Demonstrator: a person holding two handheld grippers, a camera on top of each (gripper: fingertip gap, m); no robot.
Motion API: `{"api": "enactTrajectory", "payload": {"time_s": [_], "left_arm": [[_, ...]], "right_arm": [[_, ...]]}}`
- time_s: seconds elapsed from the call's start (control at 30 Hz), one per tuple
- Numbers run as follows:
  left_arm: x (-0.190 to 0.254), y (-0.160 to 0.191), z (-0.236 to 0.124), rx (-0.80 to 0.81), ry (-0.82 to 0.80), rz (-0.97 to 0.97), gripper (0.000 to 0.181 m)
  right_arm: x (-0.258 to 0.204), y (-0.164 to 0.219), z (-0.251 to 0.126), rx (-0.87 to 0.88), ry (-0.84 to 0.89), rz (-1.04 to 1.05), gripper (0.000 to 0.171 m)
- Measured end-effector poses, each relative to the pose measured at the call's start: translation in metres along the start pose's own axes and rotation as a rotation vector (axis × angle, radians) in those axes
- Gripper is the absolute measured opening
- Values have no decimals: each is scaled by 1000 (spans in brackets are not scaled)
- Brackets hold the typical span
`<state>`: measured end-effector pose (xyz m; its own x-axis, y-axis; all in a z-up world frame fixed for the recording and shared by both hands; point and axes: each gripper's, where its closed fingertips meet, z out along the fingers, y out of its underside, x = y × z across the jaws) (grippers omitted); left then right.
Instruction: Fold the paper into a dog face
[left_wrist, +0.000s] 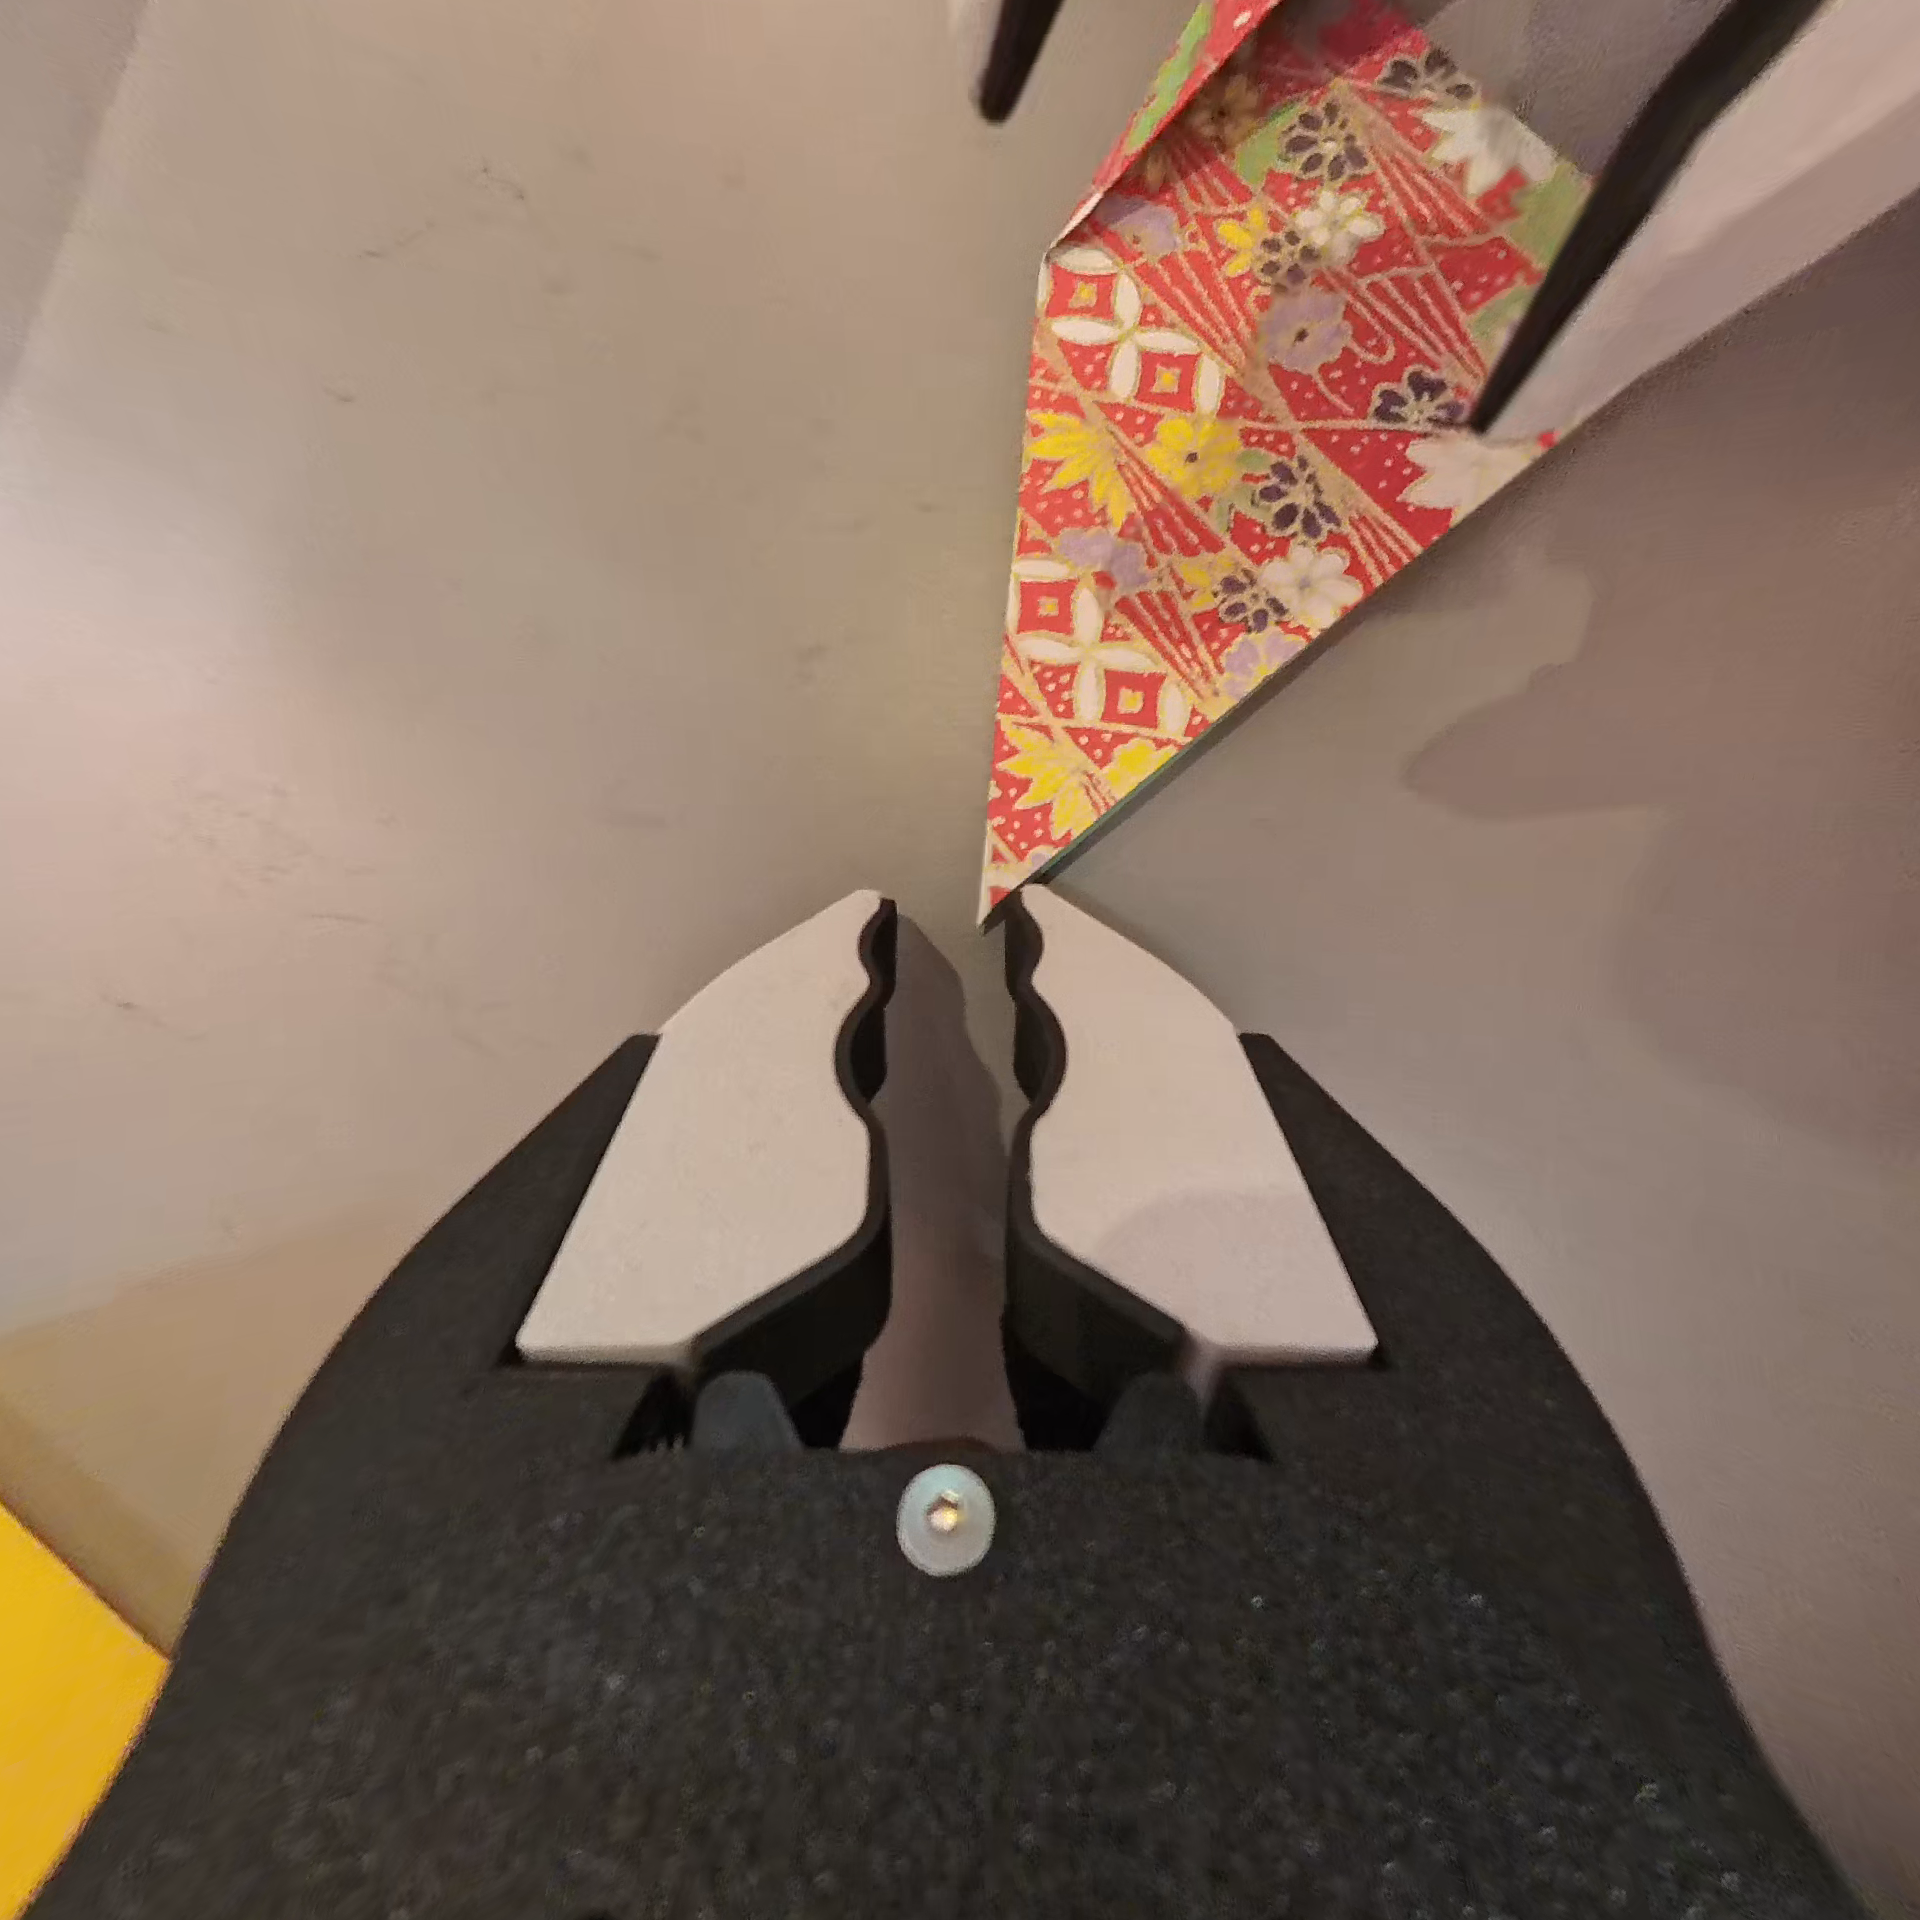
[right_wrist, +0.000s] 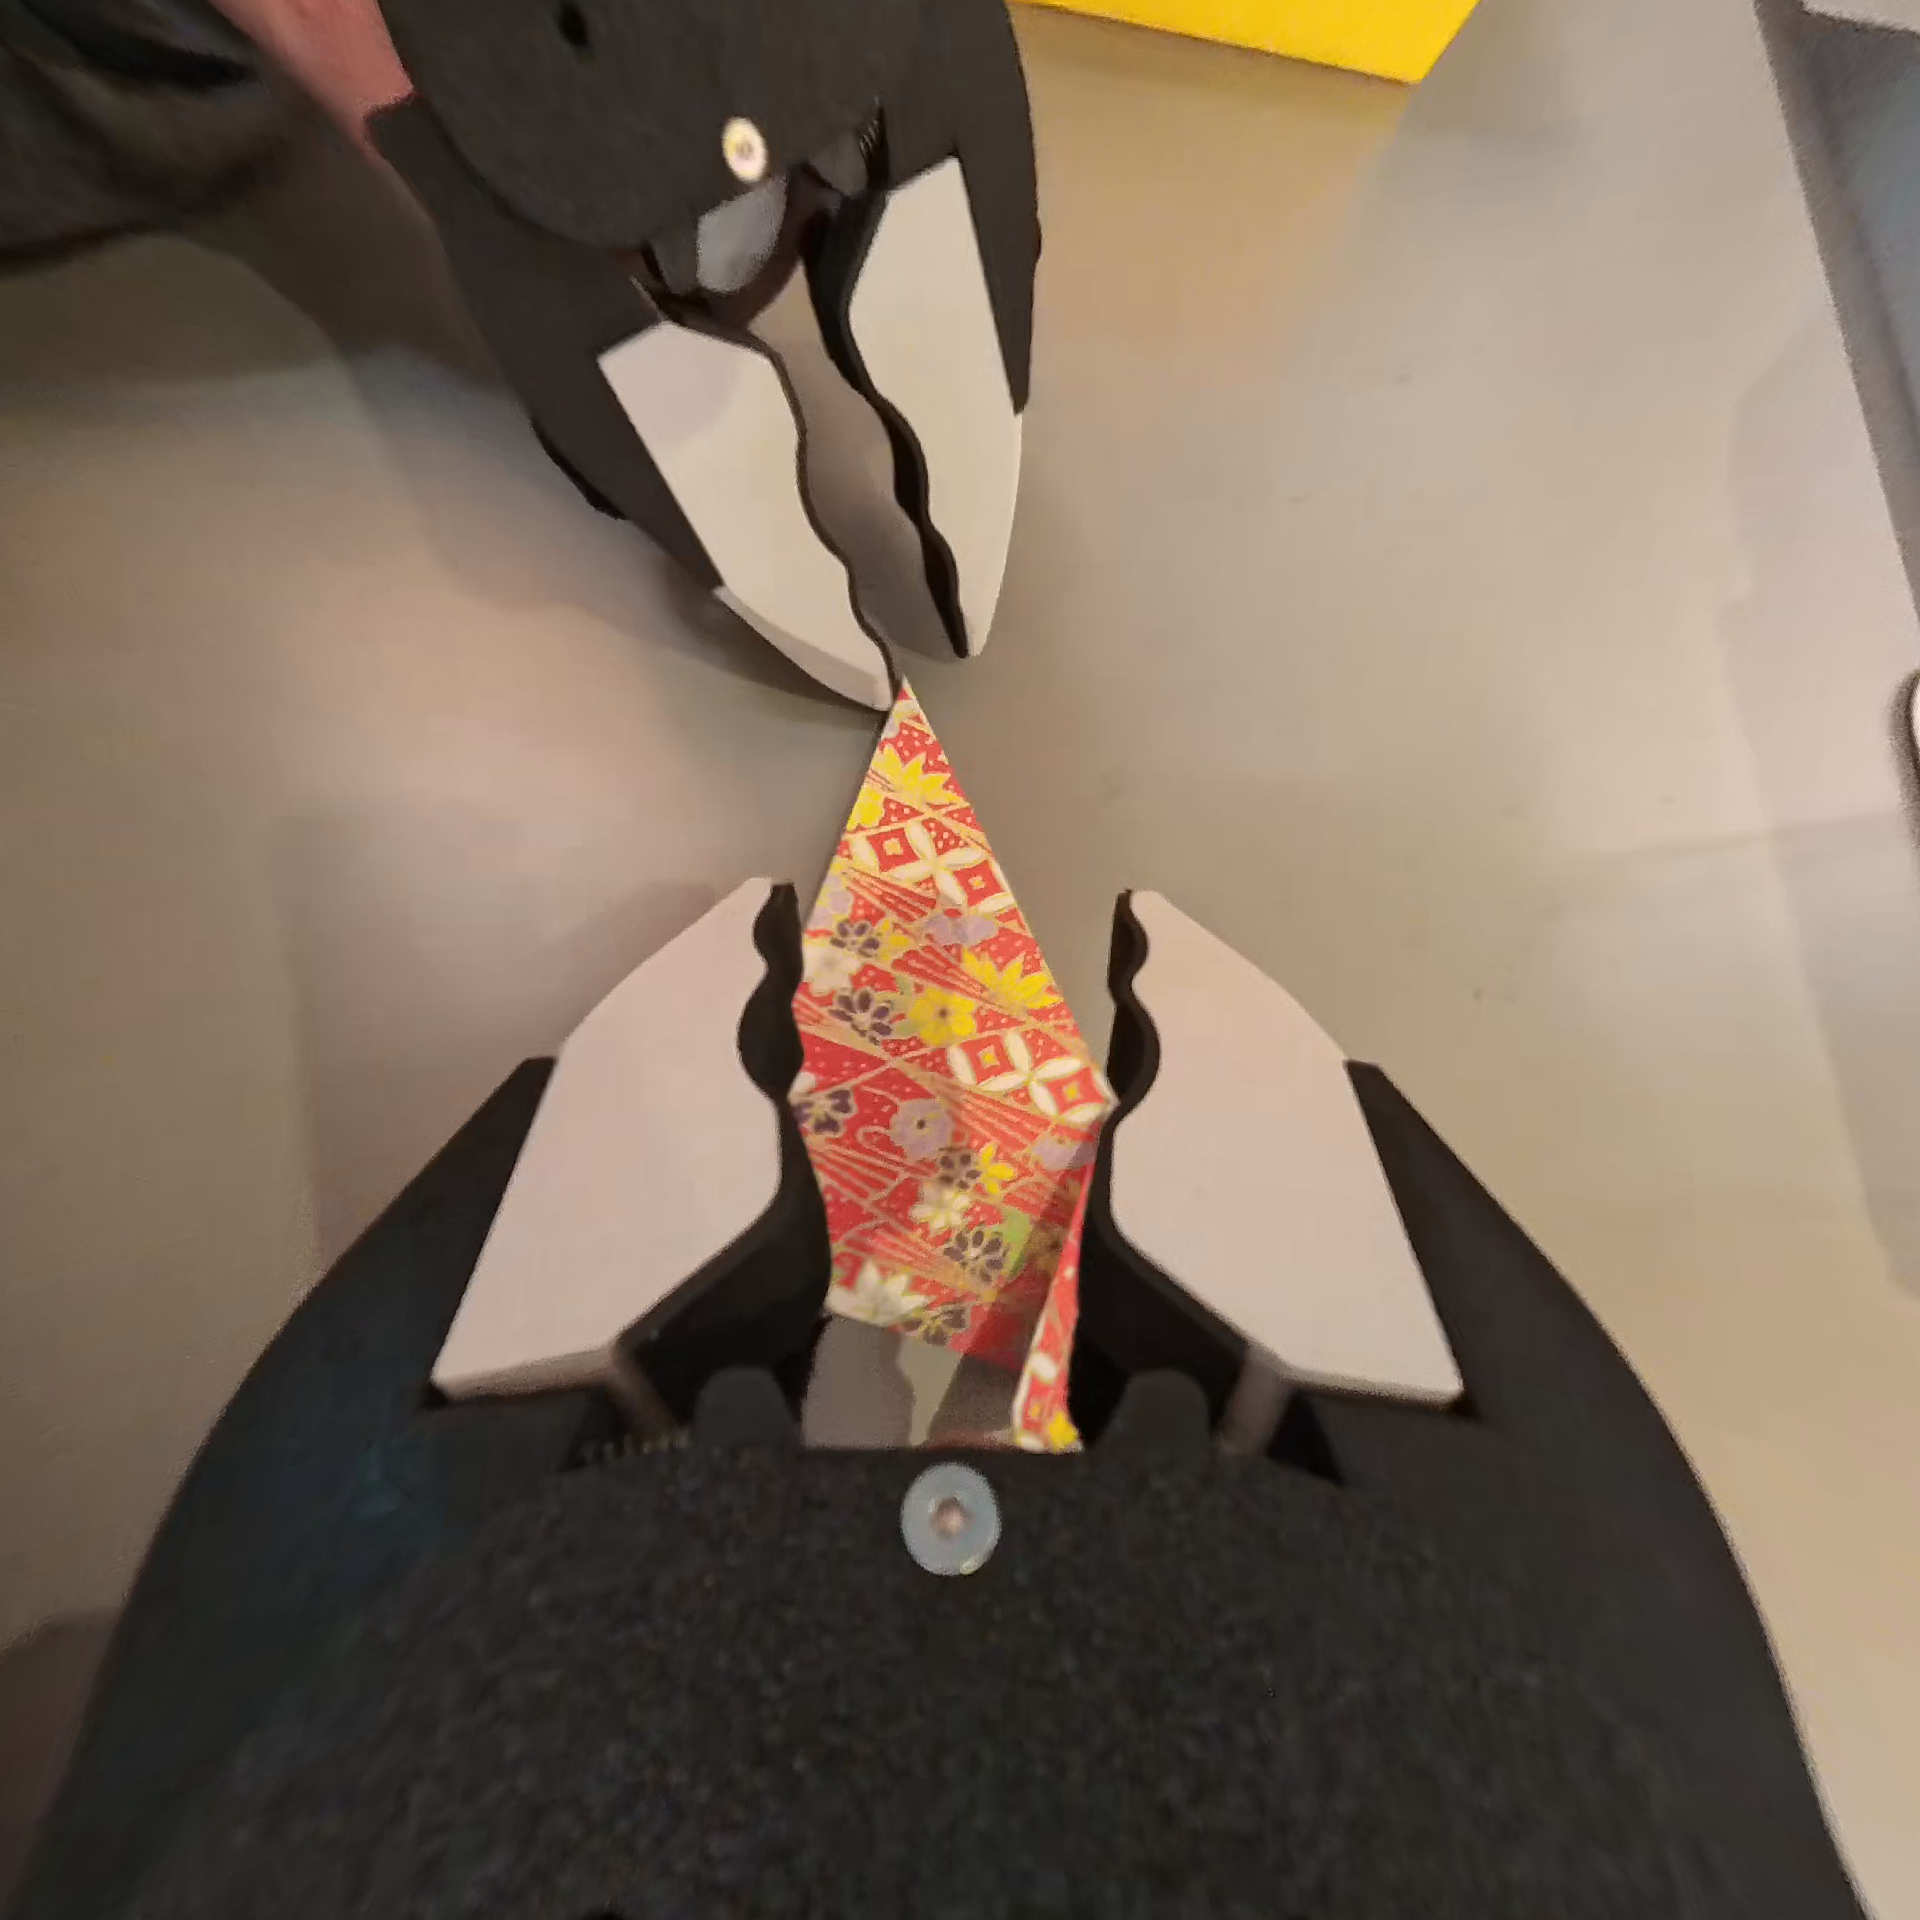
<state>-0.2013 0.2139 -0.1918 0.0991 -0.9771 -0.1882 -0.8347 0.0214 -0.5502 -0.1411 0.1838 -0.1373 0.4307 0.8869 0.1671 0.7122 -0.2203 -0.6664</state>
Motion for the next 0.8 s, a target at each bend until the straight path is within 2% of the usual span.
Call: {"api": "enactTrajectory", "payload": {"time_s": [0.17, 0.33, 0.8], "left_arm": [[-3, 0, 1, 17, 24, -40, 20], [-6, -2, 4, 29, 41, -68, 20], [-5, -1, 3, 16, 23, -62, 19]], "right_arm": [[7, 16, 24, 0, -147, -5, 55], [4, 20, 27, 12, -211, 20, 50], [-8, 33, 37, -44, -182, 65, 58]]}}
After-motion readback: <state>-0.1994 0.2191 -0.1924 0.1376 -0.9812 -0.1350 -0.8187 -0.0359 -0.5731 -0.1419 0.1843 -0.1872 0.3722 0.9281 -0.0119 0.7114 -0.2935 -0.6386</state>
